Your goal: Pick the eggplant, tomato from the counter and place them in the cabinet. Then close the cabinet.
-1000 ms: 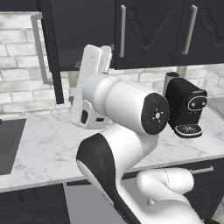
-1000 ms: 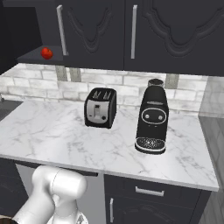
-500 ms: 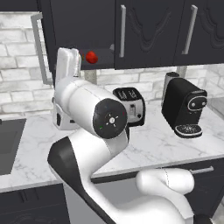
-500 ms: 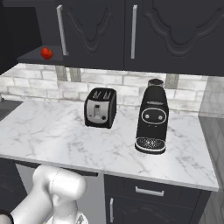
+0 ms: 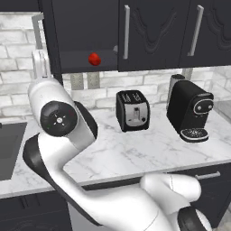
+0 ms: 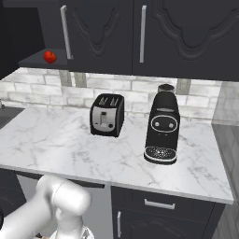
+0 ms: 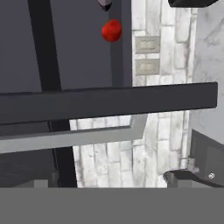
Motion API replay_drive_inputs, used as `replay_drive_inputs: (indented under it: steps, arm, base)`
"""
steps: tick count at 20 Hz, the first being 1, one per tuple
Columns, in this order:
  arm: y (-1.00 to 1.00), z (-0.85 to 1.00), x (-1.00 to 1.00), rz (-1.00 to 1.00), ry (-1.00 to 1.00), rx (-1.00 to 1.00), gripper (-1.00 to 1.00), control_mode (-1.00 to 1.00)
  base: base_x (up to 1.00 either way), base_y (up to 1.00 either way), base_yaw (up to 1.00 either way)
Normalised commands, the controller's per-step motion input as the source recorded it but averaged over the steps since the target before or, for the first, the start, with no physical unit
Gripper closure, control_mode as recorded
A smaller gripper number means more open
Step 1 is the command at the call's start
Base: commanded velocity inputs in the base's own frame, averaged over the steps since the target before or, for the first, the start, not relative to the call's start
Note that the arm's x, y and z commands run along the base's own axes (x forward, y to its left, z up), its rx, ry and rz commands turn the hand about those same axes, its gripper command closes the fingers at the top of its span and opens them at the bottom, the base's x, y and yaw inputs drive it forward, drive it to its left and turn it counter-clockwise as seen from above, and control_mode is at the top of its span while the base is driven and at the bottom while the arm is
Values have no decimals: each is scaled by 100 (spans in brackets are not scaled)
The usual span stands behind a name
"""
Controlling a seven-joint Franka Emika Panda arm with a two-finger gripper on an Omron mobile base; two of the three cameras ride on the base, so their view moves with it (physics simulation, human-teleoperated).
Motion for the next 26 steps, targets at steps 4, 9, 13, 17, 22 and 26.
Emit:
replay_drive_inputs:
  steps: [4, 9, 13, 17, 22, 26]
  arm:
    - [40, -1, 76, -21, 0, -1, -100, -100]
    - [34, -15, 87, -25, 0, -1, -100, -100]
    - [16, -18, 40, -22, -3, -2, -100, -100]
    - [-14, -12, -47, -32, -12, -5, -100, -100]
    - [-56, 0, -1, -32, 0, 0, -100, -100]
    - [-85, 0, 9, -27, 3, 0, -100, -100]
  base:
    - [0, 0, 0]
    - [0, 0, 0]
    - [0, 0, 0]
    - [0, 0, 0]
    - [0, 0, 0]
    - [0, 0, 0]
